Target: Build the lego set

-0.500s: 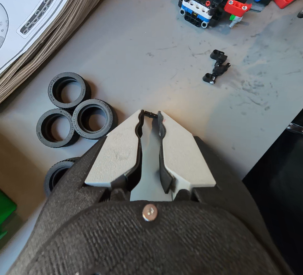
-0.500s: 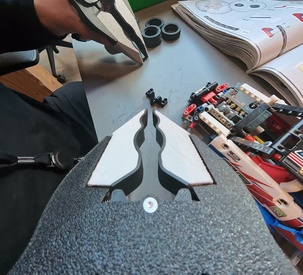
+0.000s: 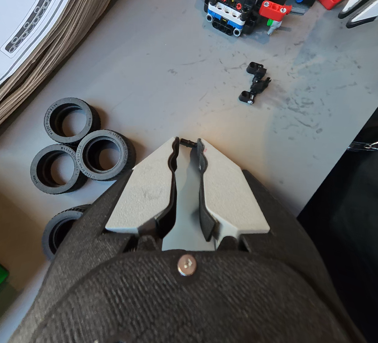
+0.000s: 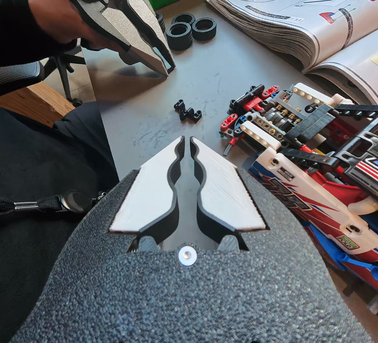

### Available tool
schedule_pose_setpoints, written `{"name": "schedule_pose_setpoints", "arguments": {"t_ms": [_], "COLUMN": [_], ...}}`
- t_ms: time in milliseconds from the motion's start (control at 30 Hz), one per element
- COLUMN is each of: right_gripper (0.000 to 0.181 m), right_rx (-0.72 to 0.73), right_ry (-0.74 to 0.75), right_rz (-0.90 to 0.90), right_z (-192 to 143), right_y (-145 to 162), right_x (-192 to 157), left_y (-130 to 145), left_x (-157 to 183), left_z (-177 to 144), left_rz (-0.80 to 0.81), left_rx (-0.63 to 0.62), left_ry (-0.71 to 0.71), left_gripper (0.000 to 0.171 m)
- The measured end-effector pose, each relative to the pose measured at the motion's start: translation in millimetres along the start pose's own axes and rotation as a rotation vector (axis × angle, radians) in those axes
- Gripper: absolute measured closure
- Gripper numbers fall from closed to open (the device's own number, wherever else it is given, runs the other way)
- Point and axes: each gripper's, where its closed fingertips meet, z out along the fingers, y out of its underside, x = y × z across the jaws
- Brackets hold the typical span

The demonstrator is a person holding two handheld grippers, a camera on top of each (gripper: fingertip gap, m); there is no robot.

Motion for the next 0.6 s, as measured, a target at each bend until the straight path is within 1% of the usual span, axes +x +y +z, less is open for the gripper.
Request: {"name": "schedule_pose_setpoints", "arguments": {"t_ms": [200,333,600], "right_gripper": [0.177,0.177,0.175], "right_rx": [0.001,-0.002,-0.018], "right_ry": [0.003,0.009,0.03], "right_rz": [0.021,0.031,0.033], "right_z": [0,0,2], "right_y": [4,6,8], "right_x": [1,3,5], "left_y": [-1,-1,-18], "left_x": [4,2,8], "left_z": [0,-1,-9], "left_rz": [0.004,0.002,0.036], "left_rx": [0.011,0.008,0.051], "left_ry": [0.022,0.007,0.003], "left_gripper": [0.149,0.144,0.136]}}
